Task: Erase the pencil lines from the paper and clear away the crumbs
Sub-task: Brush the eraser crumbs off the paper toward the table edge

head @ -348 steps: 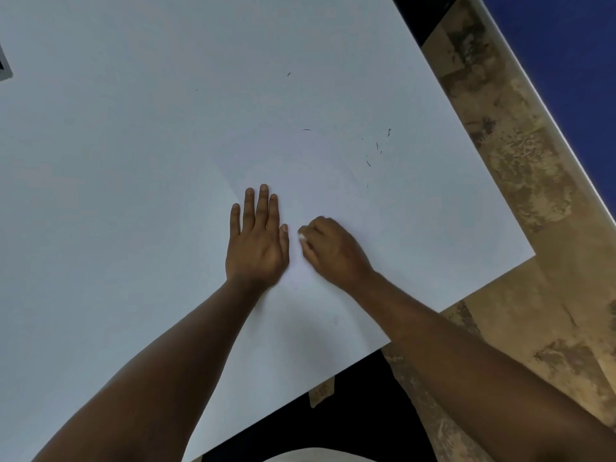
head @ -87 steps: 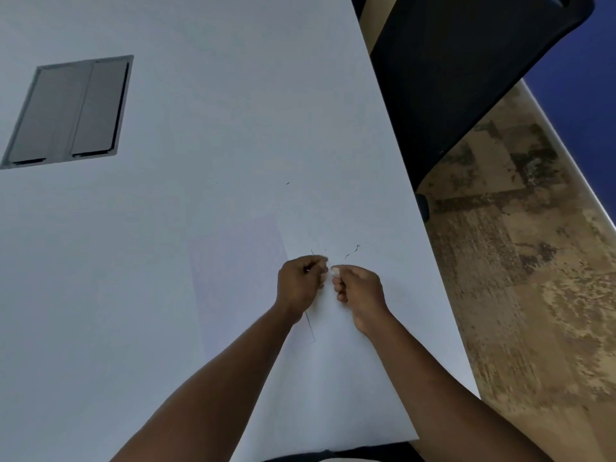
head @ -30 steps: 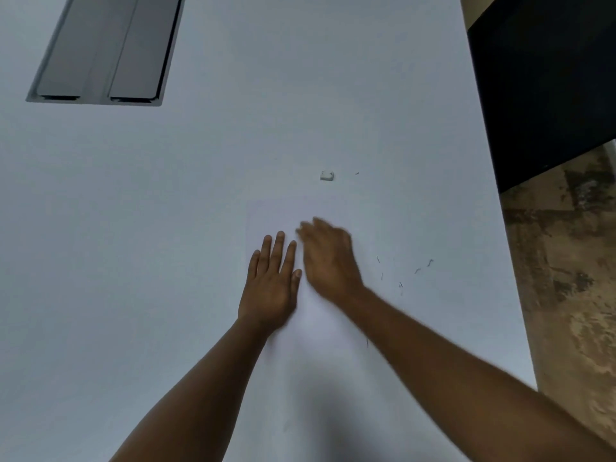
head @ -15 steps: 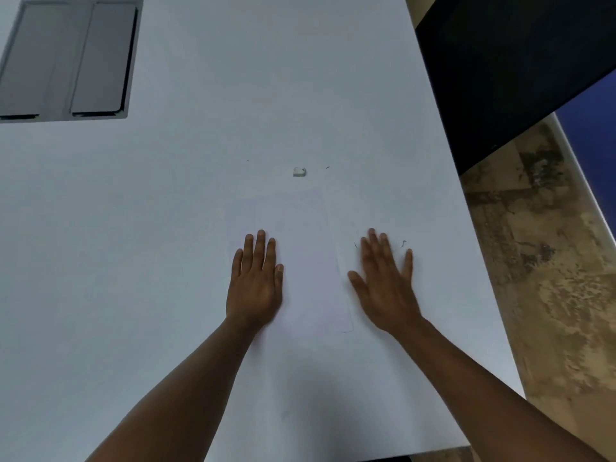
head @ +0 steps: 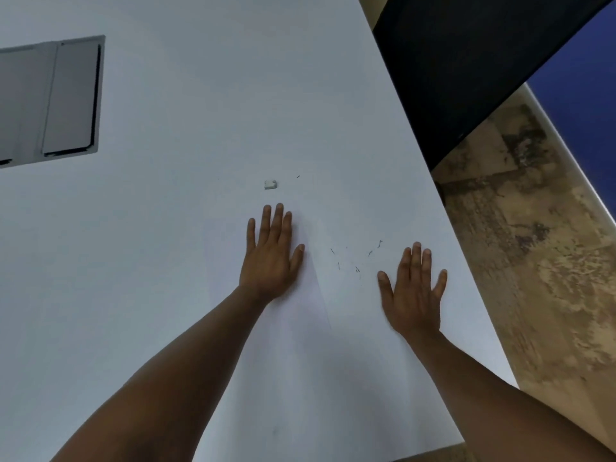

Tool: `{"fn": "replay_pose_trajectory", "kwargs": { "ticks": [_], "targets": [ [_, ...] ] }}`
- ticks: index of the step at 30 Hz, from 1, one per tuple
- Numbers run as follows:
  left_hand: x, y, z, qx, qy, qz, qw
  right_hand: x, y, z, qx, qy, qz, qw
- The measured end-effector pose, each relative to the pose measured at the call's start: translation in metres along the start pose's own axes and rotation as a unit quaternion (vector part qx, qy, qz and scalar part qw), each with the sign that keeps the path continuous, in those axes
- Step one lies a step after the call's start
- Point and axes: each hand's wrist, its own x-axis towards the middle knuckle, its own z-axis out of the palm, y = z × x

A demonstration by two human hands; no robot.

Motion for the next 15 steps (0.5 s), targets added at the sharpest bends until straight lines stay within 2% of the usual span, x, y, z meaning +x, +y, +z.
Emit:
{"fn": "replay_pose_trajectory", "kwargs": {
  "ticks": [4, 7, 11, 15],
  "targets": [
    [0.052, 0.003, -0.005, 0.012, -0.002, 0.002, 1.0, -0.001, 0.001, 0.001, -0.003, 0.02, -0.002, 1.0],
    [0.095, 0.001, -0.008, 0.034, -0.014, -0.031, 0.999, 0.001, 0.001, 0.003, -0.011, 0.038, -0.004, 0.999],
    [0.135, 0.0, -0.012, 0.069, -0.065, -0.067, 0.993, 0.005, 0.001, 0.002, -0.013, 0.039, -0.001, 0.999],
    [0.13, 0.01, -0.003, 0.067, -0.097, -0.034, 0.992, 0.007, 0.001, 0.001, -0.014, 0.033, 0.003, 0.999]
  ]
}}
